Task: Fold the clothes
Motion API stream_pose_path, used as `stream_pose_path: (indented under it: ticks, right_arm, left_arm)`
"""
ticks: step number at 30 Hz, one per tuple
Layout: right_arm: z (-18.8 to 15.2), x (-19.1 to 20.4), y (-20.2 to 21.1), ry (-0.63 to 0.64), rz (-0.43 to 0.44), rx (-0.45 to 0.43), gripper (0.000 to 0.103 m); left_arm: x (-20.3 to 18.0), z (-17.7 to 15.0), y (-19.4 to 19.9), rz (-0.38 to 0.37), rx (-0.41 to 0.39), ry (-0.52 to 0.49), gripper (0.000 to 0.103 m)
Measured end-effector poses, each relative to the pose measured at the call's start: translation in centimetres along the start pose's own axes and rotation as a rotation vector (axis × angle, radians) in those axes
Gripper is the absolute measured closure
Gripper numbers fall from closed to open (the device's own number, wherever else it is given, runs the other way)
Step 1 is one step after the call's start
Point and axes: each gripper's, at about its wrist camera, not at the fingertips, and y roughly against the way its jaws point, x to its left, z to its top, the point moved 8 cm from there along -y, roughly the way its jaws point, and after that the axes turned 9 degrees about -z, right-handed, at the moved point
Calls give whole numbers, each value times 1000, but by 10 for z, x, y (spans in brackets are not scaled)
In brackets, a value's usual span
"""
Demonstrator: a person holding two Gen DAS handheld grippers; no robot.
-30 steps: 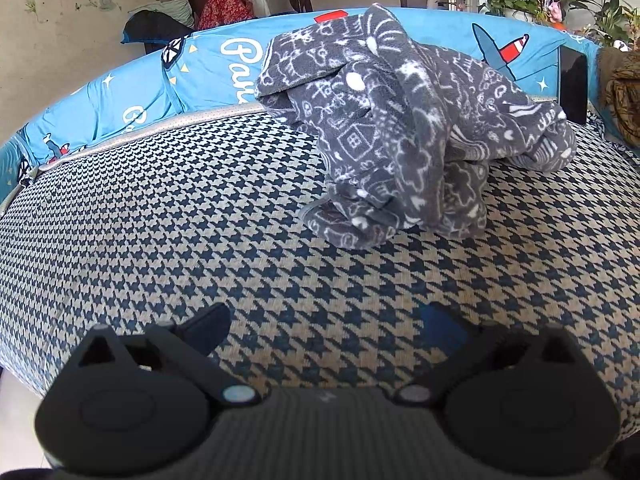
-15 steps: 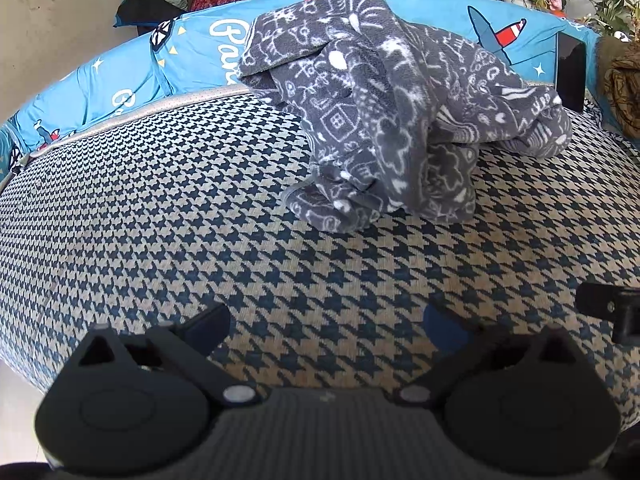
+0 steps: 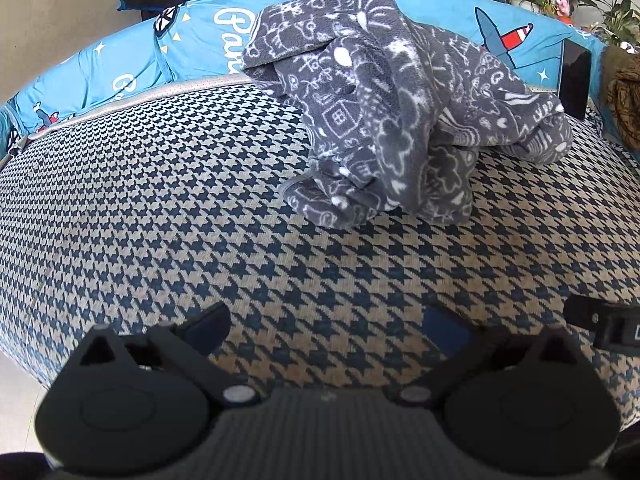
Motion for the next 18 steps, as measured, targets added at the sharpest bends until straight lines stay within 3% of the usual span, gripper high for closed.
stream_pose_path:
  ticks: [18]
  right_arm:
    - [-3,31,-2,125,2,-53,0]
  left_arm:
    - [6,3,5,14,-14,22,0]
